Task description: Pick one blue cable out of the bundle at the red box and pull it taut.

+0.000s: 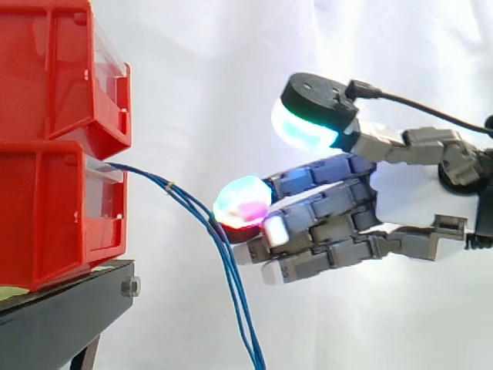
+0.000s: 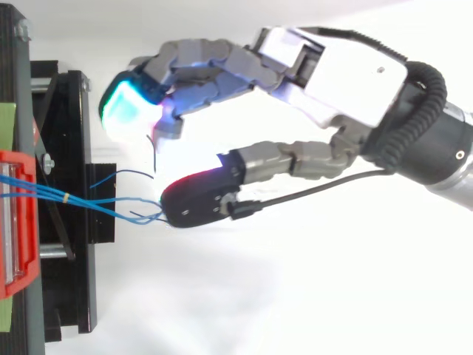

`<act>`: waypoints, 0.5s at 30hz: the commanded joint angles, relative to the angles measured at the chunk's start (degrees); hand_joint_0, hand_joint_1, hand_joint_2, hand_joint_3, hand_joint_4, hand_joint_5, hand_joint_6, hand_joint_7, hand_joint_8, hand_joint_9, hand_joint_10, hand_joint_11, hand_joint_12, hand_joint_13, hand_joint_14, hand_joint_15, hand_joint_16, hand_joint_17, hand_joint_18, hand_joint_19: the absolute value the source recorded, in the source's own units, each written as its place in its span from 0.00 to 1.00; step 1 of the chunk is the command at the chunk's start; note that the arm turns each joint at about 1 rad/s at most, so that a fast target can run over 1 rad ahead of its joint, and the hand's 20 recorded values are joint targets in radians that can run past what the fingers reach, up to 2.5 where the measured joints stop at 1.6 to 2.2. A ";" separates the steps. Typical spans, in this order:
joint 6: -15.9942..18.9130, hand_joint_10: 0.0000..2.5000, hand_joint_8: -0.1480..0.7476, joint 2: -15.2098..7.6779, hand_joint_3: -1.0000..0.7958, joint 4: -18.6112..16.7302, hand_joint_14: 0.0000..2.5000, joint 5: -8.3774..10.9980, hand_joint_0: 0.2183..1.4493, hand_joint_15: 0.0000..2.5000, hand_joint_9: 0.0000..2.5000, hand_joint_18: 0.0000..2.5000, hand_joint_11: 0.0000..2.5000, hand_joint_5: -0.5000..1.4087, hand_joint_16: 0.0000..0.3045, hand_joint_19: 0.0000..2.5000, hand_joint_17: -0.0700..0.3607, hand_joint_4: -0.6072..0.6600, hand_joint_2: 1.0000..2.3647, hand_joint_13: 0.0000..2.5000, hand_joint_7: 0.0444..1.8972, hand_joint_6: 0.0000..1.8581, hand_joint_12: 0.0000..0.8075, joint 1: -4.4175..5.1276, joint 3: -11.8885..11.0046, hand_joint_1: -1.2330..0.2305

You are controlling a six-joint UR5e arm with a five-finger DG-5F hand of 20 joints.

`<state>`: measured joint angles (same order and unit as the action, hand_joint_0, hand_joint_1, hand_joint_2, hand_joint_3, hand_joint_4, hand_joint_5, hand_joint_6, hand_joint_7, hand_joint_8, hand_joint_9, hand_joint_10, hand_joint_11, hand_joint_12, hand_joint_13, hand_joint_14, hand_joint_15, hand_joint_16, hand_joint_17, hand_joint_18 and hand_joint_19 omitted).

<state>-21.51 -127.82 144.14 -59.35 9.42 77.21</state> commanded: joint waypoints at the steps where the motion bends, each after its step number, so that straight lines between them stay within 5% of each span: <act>1: 0.07 0.01 0.60 -0.58 0.28 2.99 0.00 -0.32 0.29 0.05 0.25 0.18 0.39 0.18 0.21 0.07 0.50 0.80 0.00 0.17 0.48 0.27 0.53 0.25 -2.32 0.38; 5: -1.25 0.01 0.59 -0.67 0.29 1.23 0.00 -0.24 0.30 0.05 0.21 0.18 0.33 0.18 0.21 0.07 0.50 0.80 0.00 0.15 0.51 0.27 0.52 0.77 -2.32 0.37; 10: -3.54 0.00 0.55 -0.58 0.28 -0.35 0.00 -0.24 0.30 0.02 0.09 0.13 0.12 0.19 0.20 0.08 0.48 0.78 0.00 0.08 0.54 0.27 0.51 1.56 -2.32 0.36; 15: -3.80 0.00 0.54 -0.67 0.28 -1.23 0.00 -0.06 0.30 0.02 0.08 0.12 0.09 0.19 0.20 0.08 0.48 0.78 0.00 0.07 0.54 0.27 0.50 1.83 -2.32 0.35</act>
<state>-24.97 -128.44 143.66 -59.60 11.07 74.87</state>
